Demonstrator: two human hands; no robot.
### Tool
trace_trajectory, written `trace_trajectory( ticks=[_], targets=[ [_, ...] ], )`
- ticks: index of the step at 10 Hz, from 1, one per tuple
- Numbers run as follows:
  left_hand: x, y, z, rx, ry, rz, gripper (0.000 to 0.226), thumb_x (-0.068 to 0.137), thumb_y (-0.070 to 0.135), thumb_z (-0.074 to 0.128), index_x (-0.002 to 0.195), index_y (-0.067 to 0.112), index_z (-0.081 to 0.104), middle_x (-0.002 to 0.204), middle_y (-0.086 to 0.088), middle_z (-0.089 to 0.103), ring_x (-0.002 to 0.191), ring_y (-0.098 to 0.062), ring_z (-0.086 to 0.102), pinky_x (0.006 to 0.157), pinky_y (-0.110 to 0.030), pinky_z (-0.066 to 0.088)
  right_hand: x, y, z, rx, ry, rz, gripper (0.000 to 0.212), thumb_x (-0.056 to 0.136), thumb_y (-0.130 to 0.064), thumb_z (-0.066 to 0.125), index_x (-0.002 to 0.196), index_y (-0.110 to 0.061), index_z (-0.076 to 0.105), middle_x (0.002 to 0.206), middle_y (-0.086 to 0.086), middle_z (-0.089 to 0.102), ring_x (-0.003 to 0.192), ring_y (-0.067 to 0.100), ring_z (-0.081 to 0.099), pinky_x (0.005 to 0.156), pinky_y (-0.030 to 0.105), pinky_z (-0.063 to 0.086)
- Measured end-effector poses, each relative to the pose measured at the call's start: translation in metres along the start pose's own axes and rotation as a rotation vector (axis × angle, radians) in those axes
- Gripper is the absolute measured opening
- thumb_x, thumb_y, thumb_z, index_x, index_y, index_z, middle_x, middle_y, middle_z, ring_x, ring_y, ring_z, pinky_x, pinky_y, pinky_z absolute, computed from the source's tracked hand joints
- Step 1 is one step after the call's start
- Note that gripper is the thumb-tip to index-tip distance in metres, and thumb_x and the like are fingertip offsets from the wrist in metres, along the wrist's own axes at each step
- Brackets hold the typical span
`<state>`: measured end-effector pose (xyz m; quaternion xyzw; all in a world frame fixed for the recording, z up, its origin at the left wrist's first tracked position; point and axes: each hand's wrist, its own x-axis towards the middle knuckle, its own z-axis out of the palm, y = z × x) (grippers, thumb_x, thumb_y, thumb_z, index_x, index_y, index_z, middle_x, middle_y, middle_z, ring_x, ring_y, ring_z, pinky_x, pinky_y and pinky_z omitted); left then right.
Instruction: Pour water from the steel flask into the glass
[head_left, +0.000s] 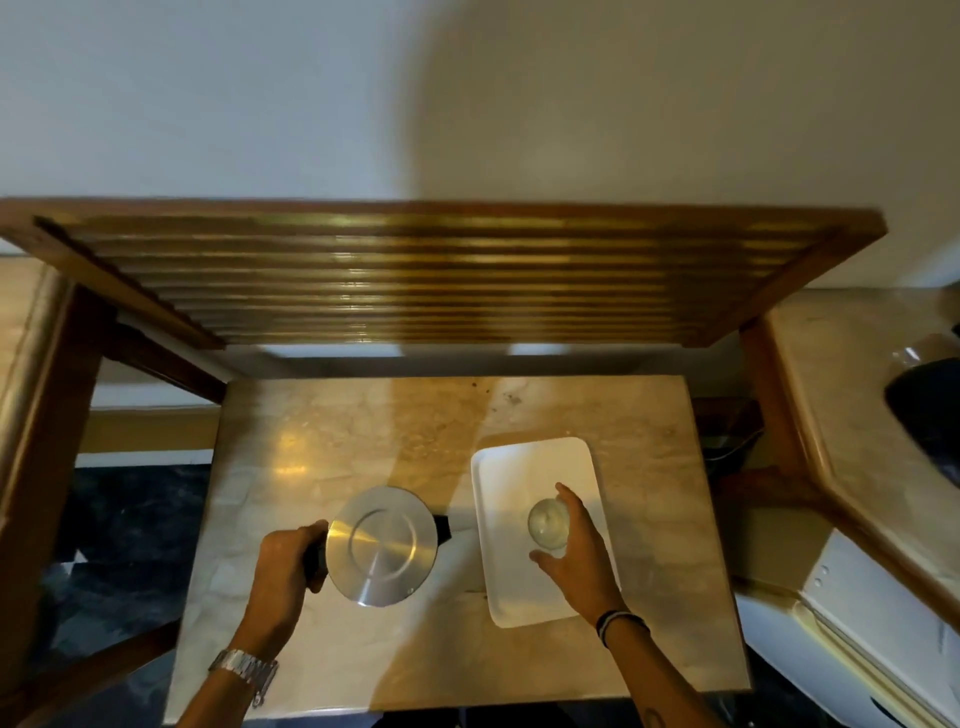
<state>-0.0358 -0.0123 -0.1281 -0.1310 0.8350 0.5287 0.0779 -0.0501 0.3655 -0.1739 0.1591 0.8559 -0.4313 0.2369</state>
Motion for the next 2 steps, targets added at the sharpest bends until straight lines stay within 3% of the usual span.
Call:
trace_trajectory(
  ticks=[1,2],
  targets=[
    [0.005,0.024,-0.02,0.147,-0.024,0.018,0.049,0.095,0.038,0.052,0.074,-0.002,0.072,0.063,-0.005,0.067,0.059,-0.018,0.06,0.063,-0.036,0.054,-0.012,-0.057,-0.037,-0.124,0.035,-0.052,0.117,0.086,-0.037,0.094,0.174,-0.023,0.018,0.177,0.006,0.035,0.163,0.029,0.037,0.128,0.046,0.043],
    [0.003,0.093,-0.056,0.144,0.073,-0.046,0.044,0.106,0.025,0.058,0.069,0.005,0.071,0.082,-0.01,0.07,0.08,-0.034,0.068,0.078,-0.046,0.053,-0.04,-0.137,-0.088,-0.176,0.092,-0.202,0.11,0.089,-0.054,0.086,0.174,-0.031,0.019,0.181,0.0,0.029,0.167,0.024,0.03,0.13,0.043,0.04]
  ],
)
